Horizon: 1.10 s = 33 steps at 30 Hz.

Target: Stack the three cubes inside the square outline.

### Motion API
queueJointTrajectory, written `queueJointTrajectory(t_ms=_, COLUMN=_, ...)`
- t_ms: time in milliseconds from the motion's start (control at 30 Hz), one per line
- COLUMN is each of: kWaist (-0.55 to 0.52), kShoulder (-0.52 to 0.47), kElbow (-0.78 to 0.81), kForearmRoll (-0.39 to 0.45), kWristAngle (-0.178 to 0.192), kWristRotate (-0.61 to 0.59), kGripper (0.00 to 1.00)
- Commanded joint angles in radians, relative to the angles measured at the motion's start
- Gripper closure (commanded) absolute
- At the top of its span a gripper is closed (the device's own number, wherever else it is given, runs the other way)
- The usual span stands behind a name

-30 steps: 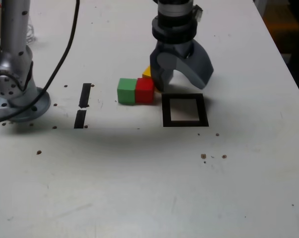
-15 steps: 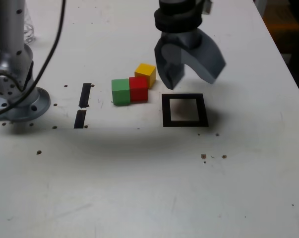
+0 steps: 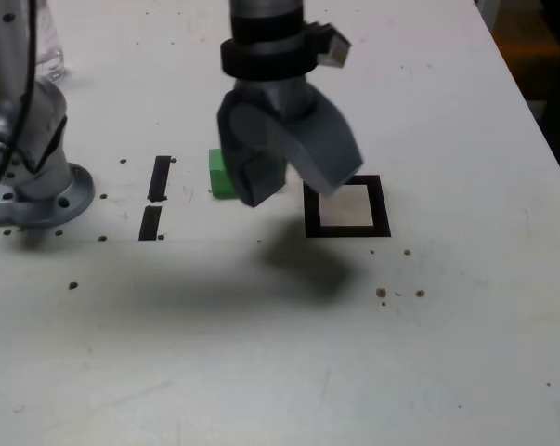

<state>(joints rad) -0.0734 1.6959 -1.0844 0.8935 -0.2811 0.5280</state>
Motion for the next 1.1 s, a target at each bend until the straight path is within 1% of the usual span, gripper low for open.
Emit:
queueJointTrajectory(t_ms=0, kWaist=-0.002, kShoulder=-0.019, kElbow=0.034, kForearmRoll=-0.008, kWristAngle=-0.013, kWristRotate=-0.005, kGripper=0.05)
queueJointTrajectory(t_ms=267, kWaist=0.001, kShoulder=-0.034, kElbow=0.135, kForearmRoll=-0.060, kWristAngle=-0.089, kWristRotate=-0.020, kGripper=0.05)
queueJointTrajectory(t_ms=433, kWaist=0.014, kShoulder=-0.031, kElbow=0.163, kForearmRoll=-0.076, kWristAngle=-0.112, kWristRotate=-0.023, kGripper=0.04)
queueJointTrajectory(t_ms=567, kWaist=0.044, kShoulder=-0.029, kElbow=0.182, kForearmRoll=-0.077, kWristAngle=-0.116, kWristRotate=-0.023, kGripper=0.04)
queueJointTrajectory(t_ms=767, kWaist=0.090, kShoulder=-0.025, kElbow=0.193, kForearmRoll=-0.076, kWristAngle=-0.113, kWristRotate=-0.020, kGripper=0.04)
queueJointTrajectory(t_ms=1067, kWaist=0.191, kShoulder=-0.019, kElbow=0.216, kForearmRoll=-0.063, kWristAngle=-0.092, kWristRotate=0.013, kGripper=0.04)
